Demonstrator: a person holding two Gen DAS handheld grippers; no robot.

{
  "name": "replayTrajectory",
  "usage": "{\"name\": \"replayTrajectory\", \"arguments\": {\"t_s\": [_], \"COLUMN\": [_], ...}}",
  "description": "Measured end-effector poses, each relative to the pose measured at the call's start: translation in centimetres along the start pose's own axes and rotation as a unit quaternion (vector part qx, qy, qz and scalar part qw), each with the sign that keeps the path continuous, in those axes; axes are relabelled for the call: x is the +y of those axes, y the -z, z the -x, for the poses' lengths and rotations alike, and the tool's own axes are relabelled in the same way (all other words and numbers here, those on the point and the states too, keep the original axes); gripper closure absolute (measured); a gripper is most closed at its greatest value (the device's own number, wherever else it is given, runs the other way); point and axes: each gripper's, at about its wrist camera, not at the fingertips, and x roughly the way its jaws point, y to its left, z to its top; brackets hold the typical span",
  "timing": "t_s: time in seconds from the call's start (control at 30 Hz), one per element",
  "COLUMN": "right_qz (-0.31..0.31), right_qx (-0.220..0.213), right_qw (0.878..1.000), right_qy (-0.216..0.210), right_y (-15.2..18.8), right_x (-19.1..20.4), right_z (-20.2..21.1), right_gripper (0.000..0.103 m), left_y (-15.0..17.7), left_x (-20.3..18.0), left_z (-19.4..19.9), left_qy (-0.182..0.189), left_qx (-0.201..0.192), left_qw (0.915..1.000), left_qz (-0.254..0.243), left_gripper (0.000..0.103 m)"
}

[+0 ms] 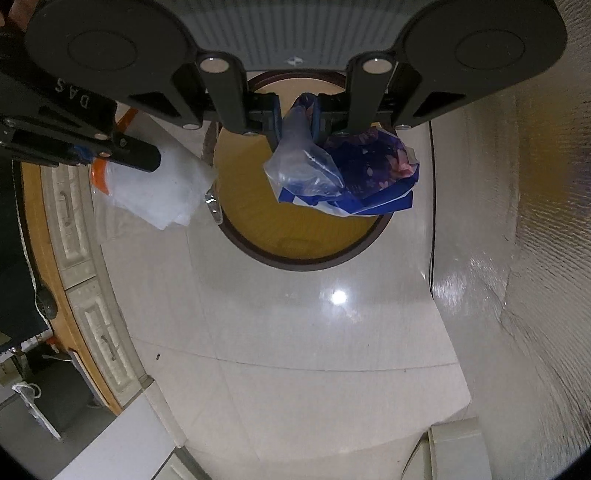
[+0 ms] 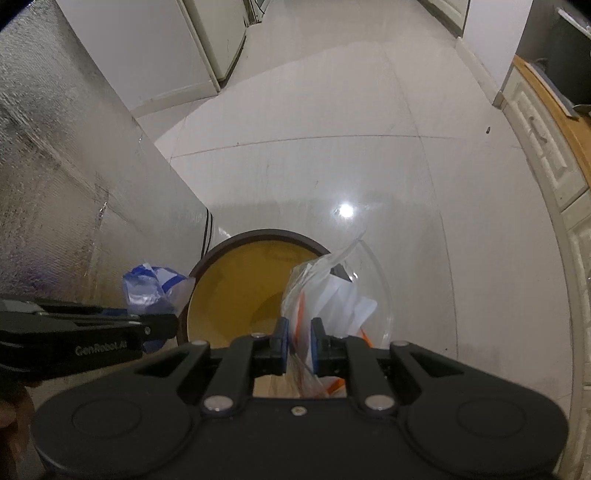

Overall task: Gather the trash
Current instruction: 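Open the right tool over the bin while the left tool releases its bag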

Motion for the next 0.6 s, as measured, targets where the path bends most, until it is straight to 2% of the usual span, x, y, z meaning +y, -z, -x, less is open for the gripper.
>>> {"name": "replayTrajectory", "arguments": {"t_s": [0.23, 0.47, 0.6], "right_qz": [-0.006, -0.016, -0.017], "right_qx": [0.009, 0.009, 0.015], "right_qw": [1.000, 1.000, 1.000], "right_qy": [-0.012, -0.021, -0.018], "right_y": [-0.4, -0.7, -0.6], "right_x": [0.4, 0.2, -0.2], "right_z": [-1.8, -2.8, -3.3], "right_gripper": [0.089, 0.081, 0.080], "left_y": [-0.3, -0.6, -0.7], "left_x": [0.6, 0.9, 0.8], "left_z": [-1.4, -2.5, -3.0], "left_qy": [0.003, 0.012, 0.017], "left_qx": [0.016, 0.026, 0.029], "left_qw": [0.9998, 0.9995, 0.9993], "left_qz": [0.012, 0.016, 0.015], "left_gripper": [0.086, 0.086, 0.086]}}
